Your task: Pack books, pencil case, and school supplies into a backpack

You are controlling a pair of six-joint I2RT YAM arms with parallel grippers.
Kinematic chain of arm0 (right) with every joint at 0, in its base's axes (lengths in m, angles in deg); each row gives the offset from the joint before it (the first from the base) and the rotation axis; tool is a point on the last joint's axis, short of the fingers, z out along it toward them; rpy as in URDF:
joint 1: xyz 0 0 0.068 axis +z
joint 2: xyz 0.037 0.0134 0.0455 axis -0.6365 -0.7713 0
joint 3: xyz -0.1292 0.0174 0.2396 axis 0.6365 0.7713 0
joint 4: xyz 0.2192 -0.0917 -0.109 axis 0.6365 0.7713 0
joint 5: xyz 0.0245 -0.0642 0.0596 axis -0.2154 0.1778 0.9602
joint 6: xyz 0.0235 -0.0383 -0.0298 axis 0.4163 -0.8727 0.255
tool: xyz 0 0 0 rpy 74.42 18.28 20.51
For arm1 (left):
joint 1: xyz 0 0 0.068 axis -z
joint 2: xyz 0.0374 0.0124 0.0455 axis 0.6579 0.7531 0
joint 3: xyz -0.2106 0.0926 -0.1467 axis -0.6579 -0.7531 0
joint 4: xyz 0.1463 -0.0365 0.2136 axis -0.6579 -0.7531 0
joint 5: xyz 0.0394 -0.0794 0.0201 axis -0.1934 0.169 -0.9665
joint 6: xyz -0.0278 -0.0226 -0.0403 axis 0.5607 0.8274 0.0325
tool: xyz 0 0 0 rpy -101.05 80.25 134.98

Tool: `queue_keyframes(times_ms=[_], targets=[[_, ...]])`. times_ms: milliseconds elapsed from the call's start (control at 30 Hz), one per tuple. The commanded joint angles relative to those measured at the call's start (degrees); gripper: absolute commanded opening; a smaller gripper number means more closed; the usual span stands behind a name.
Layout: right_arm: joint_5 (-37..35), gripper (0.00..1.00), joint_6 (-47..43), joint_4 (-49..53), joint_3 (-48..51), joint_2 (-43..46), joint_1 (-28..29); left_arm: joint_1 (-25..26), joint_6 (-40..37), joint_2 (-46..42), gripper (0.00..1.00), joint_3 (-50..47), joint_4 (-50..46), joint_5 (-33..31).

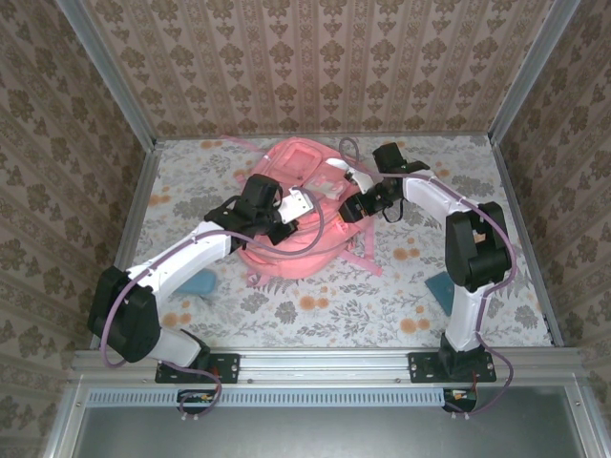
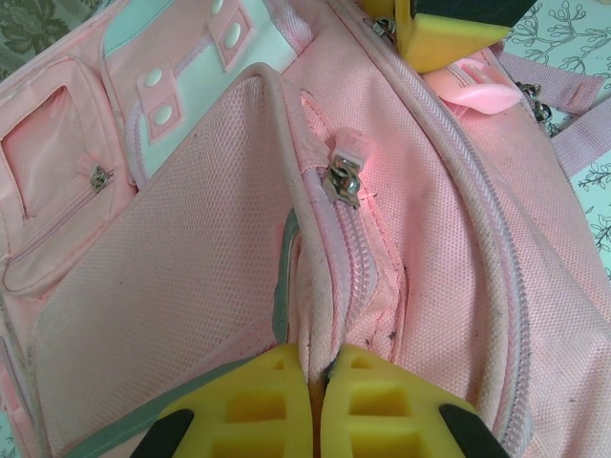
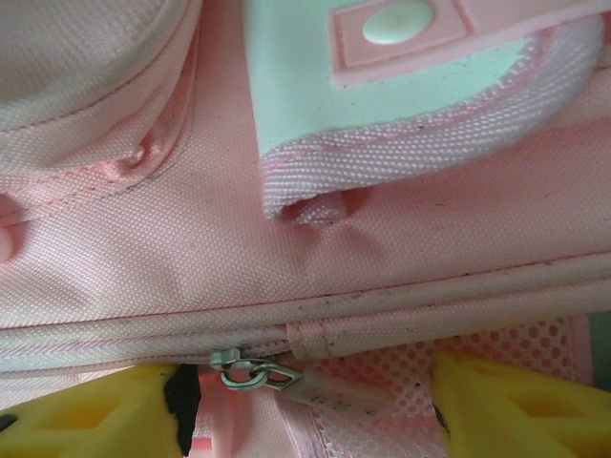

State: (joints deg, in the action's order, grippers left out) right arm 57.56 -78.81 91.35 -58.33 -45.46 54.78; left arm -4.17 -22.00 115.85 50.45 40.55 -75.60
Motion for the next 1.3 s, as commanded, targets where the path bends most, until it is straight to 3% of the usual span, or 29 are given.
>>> queue_keyframes(times_ms=[0,133,533,800,1000,1267], targets=[[5.0,0.6,-2.0,2.5,-1.8,-1.2,0.3,-0.6,-0.5,-2.4,0.0,1.1,0.1,1.1],[4.4,0.37,-2.3,2.8,-2.0,-2.1,0.3,-0.6,-0.5,-2.1,0.0,1.3,0.5,1.0],[0.7,0.0,-2.5,3.4,-1.6,0.9,0.4,-0.6,-0.2,-1.6,0.0,1.2,0.8,-0.1],[-1.3,0.0,0.6,3.7,-0.7,4.2,0.3,-0.6,0.8,-0.7,0.0,1.1,2.0,-1.0],[1.7,0.0,3.9,6.9,-0.3,7.3,0.5,-0.2,1.9,0.6,0.0,0.8,4.1,-2.2],[2.4,0.0,11.0,1.6,7.2,14.3,5.5,0.9,2.8,3.1,0.0,1.6,7.5,-3.7]])
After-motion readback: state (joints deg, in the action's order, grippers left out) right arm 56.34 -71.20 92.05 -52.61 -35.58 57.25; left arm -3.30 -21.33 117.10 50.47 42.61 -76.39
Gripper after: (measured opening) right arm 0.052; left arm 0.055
